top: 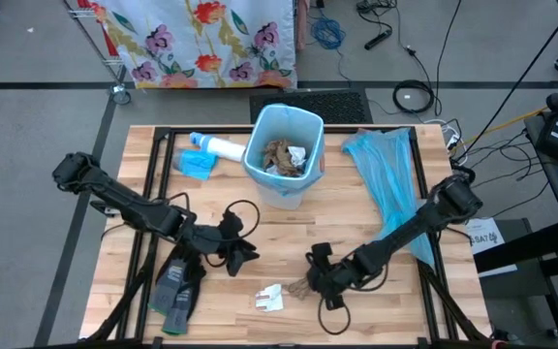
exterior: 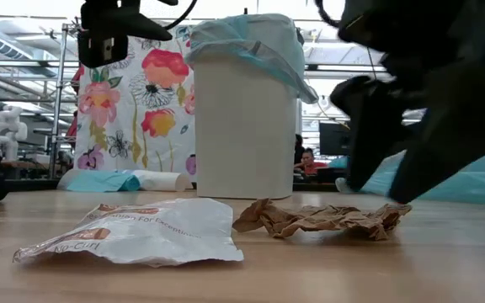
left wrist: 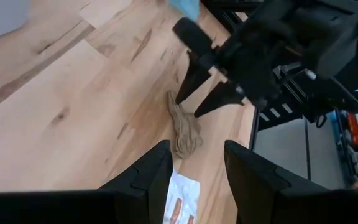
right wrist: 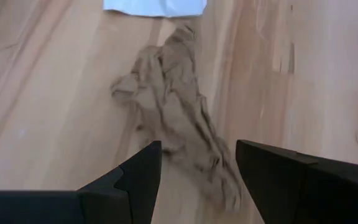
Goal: Place trash/remove bag and relplace
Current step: Put the brown paper into the trash bin
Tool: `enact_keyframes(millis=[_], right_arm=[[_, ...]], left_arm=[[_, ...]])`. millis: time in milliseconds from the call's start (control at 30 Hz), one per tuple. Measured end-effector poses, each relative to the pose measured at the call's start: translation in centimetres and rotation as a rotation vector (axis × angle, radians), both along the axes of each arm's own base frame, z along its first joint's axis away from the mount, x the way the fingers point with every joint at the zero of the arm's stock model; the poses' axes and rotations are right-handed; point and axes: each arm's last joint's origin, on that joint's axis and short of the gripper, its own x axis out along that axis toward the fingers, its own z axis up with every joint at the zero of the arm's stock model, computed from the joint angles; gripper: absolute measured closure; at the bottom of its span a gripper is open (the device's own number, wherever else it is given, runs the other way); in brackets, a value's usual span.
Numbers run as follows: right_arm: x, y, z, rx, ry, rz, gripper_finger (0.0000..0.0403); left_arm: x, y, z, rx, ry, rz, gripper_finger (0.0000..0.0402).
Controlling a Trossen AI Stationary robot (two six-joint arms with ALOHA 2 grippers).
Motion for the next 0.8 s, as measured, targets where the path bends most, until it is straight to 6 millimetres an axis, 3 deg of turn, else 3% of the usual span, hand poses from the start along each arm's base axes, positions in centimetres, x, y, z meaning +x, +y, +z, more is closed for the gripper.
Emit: enact_keyframes(millis=[100,200,433,567,800], right_arm=[[0.8,-0.2,-1.0,0.02,-0.002,0.016,0.0207],[1.4,-0.7,-2.0,0.105,0.039,-0.057,0.0234],[1.2,-1.0,-1.9,0.214,0.115,-0.166,0.0388],[-0.1,-1.6,0.5,0.236,0.154,-0.206,0.0394],[-3.4,-3.8,8.1,0.318,0.071,-0.294,0.0401]], left_arm=[[-0.2,-0.4,0.0,0.006,-0.003,0.0,0.0252],[-0.3,-0.5,0.0,0.017,-0.008,0.01,0.0252],[-0.2,-0.3,0.0,0.034,-0.015,0.039,0.0252],[0.0,-0.1,-0.2,0.044,-0.009,0.044,0.0252],[0.6,0.2,-1.1,0.085,0.026,0.052,0.0252]])
